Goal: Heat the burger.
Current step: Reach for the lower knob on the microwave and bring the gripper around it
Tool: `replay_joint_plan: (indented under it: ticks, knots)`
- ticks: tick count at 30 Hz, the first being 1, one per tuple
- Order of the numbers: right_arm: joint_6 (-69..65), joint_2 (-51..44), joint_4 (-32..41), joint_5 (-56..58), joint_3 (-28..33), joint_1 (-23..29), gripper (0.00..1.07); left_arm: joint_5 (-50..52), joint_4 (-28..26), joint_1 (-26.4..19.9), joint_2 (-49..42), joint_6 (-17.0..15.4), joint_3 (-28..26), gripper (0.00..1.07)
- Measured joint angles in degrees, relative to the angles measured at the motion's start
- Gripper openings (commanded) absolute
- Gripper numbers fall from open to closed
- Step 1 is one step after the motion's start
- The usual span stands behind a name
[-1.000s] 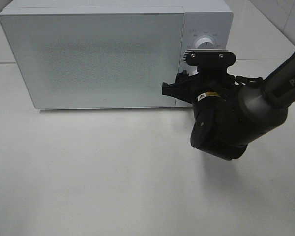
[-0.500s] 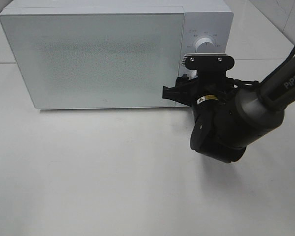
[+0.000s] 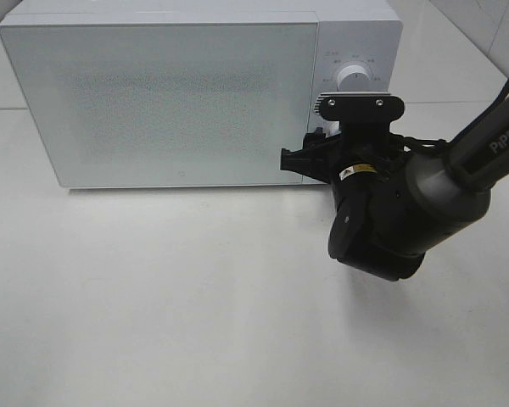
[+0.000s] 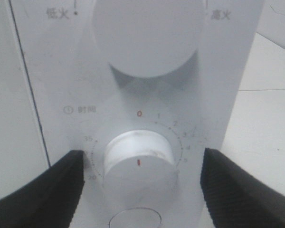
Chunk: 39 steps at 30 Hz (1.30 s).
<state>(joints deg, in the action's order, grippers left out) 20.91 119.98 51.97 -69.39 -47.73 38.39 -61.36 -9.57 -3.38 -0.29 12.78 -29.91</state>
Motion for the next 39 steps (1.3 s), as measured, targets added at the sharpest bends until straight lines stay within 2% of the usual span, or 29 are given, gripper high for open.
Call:
replay_joint_plan:
  ticks: [5, 6, 7, 8, 9, 10, 11, 12, 13, 14, 15, 16, 19, 28, 39]
  knots:
    - [0.29, 0.0, 0.0, 0.0, 0.0, 0.0, 0.67, 0.0, 0.0, 0.0, 0.0, 0.0, 0.0, 0.98]
    - [0.46, 0.0, 0.0, 0.0, 0.0, 0.0, 0.61, 0.0, 0.0, 0.0, 0.0, 0.0, 0.0, 0.98]
    - [0.46, 0.0, 0.0, 0.0, 0.0, 0.0, 0.61, 0.0, 0.0, 0.0, 0.0, 0.0, 0.0, 0.98]
    - [0.46, 0.0, 0.0, 0.0, 0.0, 0.0, 0.57, 0.0, 0.0, 0.0, 0.0, 0.0, 0.0, 0.98]
    - [0.74, 0.0, 0.0, 0.0, 0.0, 0.0, 0.47, 0.0, 0.0, 0.0, 0.0, 0.0, 0.0, 0.98]
    - [0.74, 0.0, 0.0, 0.0, 0.0, 0.0, 0.47, 0.0, 0.0, 0.0, 0.0, 0.0, 0.0, 0.98]
    - [1.38, 0.0, -0.17, 0.0, 0.0, 0.0, 0.36, 0.0, 0.0, 0.0, 0.0, 0.0, 0.0, 0.98]
    - [1.38, 0.0, -0.17, 0.0, 0.0, 0.0, 0.36, 0.0, 0.0, 0.0, 0.0, 0.0, 0.0, 0.98]
    - [1.78, 0.0, -0.29, 0.0, -0.11, 0.0, 0.31, 0.0, 0.0, 0.0, 0.0, 0.0, 0.0, 0.98]
    - [2.46, 0.0, -0.29, 0.06, -0.17, 0.0, 0.2, 0.0, 0.0, 0.0, 0.0, 0.0, 0.0, 0.98]
    - [2.46, 0.0, -0.29, 0.06, -0.17, 0.0, 0.2, 0.0, 0.0, 0.0, 0.0, 0.0, 0.0, 0.98]
    - [3.44, 0.0, -0.29, 0.06, -0.17, 0.0, 0.13, 0.0, 0.0, 0.0, 0.0, 0.0, 0.0, 0.98]
    - [4.01, 0.0, -0.29, 0.06, -0.17, 0.0, 0.07, 0.0, 0.0, 0.0, 0.0, 0.0, 0.0, 0.98]
    - [4.53, 0.0, -0.29, 0.06, -0.17, 0.0, 0.0, 0.0, 0.0, 0.0, 0.0, 0.0, 0.0, 0.98]
    - [3.72, 0.0, -0.57, 0.06, -0.17, 0.0, 0.0, 0.0, 0.0, 0.0, 0.0, 0.0, 0.0, 0.98]
